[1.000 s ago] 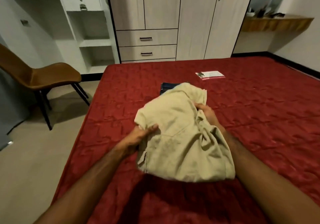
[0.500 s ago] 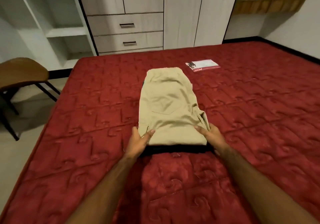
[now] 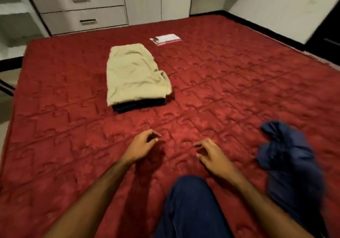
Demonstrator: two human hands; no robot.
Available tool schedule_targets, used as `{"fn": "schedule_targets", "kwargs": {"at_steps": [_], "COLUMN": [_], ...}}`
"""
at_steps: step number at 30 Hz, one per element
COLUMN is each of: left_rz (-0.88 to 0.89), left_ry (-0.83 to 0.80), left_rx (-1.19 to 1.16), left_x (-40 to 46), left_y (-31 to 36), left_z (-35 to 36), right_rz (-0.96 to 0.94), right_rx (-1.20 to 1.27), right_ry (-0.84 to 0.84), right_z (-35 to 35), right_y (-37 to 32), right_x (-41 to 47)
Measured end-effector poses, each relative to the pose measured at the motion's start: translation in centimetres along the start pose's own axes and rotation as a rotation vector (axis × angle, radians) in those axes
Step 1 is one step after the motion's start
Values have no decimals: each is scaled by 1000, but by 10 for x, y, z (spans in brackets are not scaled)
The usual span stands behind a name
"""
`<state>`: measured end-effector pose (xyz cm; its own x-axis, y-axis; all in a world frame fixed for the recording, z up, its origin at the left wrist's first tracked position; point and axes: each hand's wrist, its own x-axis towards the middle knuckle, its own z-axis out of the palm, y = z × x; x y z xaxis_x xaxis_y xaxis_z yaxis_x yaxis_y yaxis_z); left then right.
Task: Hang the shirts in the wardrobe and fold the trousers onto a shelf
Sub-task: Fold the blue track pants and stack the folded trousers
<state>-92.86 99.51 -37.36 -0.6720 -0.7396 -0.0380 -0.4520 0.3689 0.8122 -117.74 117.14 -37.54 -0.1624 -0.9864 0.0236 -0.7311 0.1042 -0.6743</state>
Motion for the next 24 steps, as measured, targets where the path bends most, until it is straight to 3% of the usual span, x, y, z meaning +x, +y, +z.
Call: {"fn": "schedule_targets", "kwargs": {"at_steps": [2, 6, 9, 14, 18, 21, 24], "left_rz": [21, 101, 217, 322, 288, 178, 108], "left_ry": [-7, -205, -326, -424, -458, -531, -537], "left_rx": [-67, -5, 115, 270, 182, -48, -344], "left_x": [-6, -10, -7, -8, -21, -33, -49], "left_y": [31, 87, 123, 159, 164, 170, 180], "left_z": [22, 76, 118, 161, 166, 153, 137], "right_rz": [17, 331, 623, 674, 628, 445, 268], "right_rx": [-227, -586, -675, -732, -170, 346, 689], "right_ry": [89, 375, 410, 365, 551, 639, 612], "right_z": [-19, -57, -70, -85, -115, -131, -121], "right_y": [7, 34, 69, 102, 100, 47, -25], "right_x": [-64, -157, -195, -213, -188, -147, -97]}}
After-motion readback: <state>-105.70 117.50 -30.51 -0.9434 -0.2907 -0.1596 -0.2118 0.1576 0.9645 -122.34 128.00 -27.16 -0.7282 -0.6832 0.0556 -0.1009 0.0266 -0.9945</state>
